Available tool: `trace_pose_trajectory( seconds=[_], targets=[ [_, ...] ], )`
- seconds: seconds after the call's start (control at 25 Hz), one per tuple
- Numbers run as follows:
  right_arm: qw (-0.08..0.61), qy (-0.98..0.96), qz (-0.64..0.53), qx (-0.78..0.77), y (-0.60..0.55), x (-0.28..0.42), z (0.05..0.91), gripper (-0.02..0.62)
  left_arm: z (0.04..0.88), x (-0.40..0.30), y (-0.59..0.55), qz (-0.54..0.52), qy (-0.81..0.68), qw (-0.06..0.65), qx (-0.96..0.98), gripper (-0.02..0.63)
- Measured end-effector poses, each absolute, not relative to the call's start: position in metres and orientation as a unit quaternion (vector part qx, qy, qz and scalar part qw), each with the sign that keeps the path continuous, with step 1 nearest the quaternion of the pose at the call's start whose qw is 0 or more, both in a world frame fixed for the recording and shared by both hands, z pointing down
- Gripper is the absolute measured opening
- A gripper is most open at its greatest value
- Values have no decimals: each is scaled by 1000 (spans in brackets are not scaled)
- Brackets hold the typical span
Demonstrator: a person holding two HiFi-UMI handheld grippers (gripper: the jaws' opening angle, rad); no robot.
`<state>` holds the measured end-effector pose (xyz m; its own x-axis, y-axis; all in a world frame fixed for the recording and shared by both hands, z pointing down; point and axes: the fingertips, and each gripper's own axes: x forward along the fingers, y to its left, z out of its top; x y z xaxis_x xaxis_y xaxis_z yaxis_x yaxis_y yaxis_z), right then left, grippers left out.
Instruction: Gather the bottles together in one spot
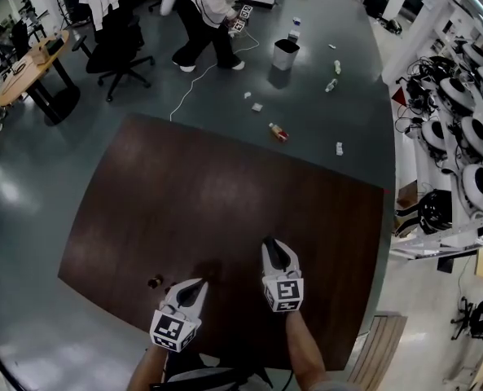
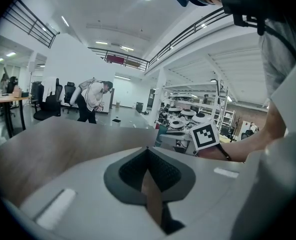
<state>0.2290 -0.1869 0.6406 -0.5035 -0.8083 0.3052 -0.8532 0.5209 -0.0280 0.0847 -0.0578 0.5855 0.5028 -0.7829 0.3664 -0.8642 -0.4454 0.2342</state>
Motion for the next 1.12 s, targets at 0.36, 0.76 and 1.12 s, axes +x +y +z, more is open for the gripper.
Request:
trace_pose_trajectory(
  seconds=[0.36, 0.76, 1.12],
  targets=[
    [119, -857, 84, 494, -135, 238, 617, 81, 579, 88, -44, 100, -469, 184, 858, 2],
    [116, -856, 67, 499, -75, 232, 590, 81, 569, 81, -26, 97, -454, 172, 869, 0],
    [109, -859, 69, 495, -38, 209, 581, 81, 561, 69, -9, 92, -442, 160, 878, 1]
  ],
)
